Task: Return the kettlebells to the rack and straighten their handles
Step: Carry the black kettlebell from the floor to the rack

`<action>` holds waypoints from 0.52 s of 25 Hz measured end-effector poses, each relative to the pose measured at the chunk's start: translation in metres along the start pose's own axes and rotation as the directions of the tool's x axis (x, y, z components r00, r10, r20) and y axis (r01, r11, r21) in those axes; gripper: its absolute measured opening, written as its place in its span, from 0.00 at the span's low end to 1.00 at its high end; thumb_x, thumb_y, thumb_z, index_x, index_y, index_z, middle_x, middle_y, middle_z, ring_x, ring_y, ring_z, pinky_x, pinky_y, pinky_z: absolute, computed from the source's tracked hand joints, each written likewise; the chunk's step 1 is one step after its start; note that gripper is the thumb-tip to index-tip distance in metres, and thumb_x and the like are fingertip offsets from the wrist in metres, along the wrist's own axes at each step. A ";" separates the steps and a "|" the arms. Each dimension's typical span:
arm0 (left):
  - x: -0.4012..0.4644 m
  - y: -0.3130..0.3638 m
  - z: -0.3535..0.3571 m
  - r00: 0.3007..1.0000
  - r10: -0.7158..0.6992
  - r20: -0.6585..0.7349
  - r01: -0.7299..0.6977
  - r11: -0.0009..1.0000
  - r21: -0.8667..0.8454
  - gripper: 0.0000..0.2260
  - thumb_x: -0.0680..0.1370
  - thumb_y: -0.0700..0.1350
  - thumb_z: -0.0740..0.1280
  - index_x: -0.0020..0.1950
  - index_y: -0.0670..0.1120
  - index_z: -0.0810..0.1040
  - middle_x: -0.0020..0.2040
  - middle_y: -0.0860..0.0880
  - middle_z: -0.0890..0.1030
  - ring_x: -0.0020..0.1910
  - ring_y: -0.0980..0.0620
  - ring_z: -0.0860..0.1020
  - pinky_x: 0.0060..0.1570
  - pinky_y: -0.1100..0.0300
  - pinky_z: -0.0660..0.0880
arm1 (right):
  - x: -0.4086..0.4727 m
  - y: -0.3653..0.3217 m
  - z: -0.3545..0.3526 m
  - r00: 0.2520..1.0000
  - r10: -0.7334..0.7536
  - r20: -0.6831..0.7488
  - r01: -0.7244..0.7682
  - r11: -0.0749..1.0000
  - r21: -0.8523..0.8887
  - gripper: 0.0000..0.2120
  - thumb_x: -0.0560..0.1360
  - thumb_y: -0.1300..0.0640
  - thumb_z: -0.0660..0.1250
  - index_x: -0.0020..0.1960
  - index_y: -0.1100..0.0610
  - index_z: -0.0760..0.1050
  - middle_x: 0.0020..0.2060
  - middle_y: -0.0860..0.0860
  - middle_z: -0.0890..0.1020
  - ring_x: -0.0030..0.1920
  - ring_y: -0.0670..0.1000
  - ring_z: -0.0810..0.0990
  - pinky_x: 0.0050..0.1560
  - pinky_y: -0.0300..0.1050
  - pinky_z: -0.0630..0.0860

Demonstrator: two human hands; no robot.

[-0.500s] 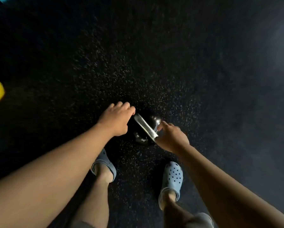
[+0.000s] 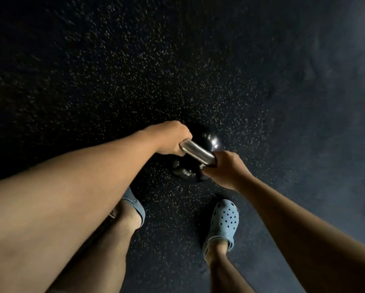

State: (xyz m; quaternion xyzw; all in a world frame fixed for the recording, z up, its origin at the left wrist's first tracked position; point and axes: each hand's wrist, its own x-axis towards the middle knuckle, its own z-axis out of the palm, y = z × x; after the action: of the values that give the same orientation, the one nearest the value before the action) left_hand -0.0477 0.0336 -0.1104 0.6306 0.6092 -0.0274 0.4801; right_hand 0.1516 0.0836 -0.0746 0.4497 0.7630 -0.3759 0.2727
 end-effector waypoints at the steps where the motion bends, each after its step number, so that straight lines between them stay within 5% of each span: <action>1: -0.014 -0.005 -0.010 1.000 -0.023 -0.019 0.021 0.998 -0.066 0.10 0.69 0.47 0.72 0.33 0.53 0.71 0.38 0.54 0.77 0.39 0.52 0.77 0.43 0.51 0.77 | 0.000 -0.015 -0.015 1.000 -0.028 -0.015 0.027 0.999 -0.022 0.06 0.69 0.51 0.71 0.39 0.51 0.74 0.31 0.48 0.75 0.33 0.50 0.75 0.26 0.38 0.63; 7: -0.118 -0.042 -0.105 0.945 -0.174 -0.276 0.084 0.947 -0.309 0.03 0.67 0.45 0.69 0.35 0.47 0.79 0.32 0.53 0.80 0.33 0.54 0.78 0.32 0.58 0.74 | 0.006 -0.163 -0.113 0.973 -0.231 0.008 0.224 0.935 -0.273 0.08 0.66 0.49 0.68 0.41 0.53 0.77 0.29 0.47 0.74 0.32 0.54 0.78 0.26 0.39 0.63; 13: -0.234 -0.120 -0.255 0.879 -0.272 -0.392 0.155 0.940 -0.305 0.05 0.66 0.44 0.67 0.32 0.47 0.74 0.29 0.51 0.78 0.29 0.54 0.76 0.28 0.55 0.72 | 0.024 -0.353 -0.184 0.907 -0.420 -0.031 0.374 0.838 -0.397 0.10 0.67 0.47 0.67 0.40 0.54 0.76 0.30 0.49 0.75 0.37 0.57 0.78 0.34 0.41 0.67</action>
State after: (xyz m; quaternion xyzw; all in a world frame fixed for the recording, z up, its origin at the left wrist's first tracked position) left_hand -0.3432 -0.0016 0.1028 0.4795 0.7640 0.1401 0.4084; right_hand -0.1879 0.1357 0.1274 0.2409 0.9126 -0.2412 0.2260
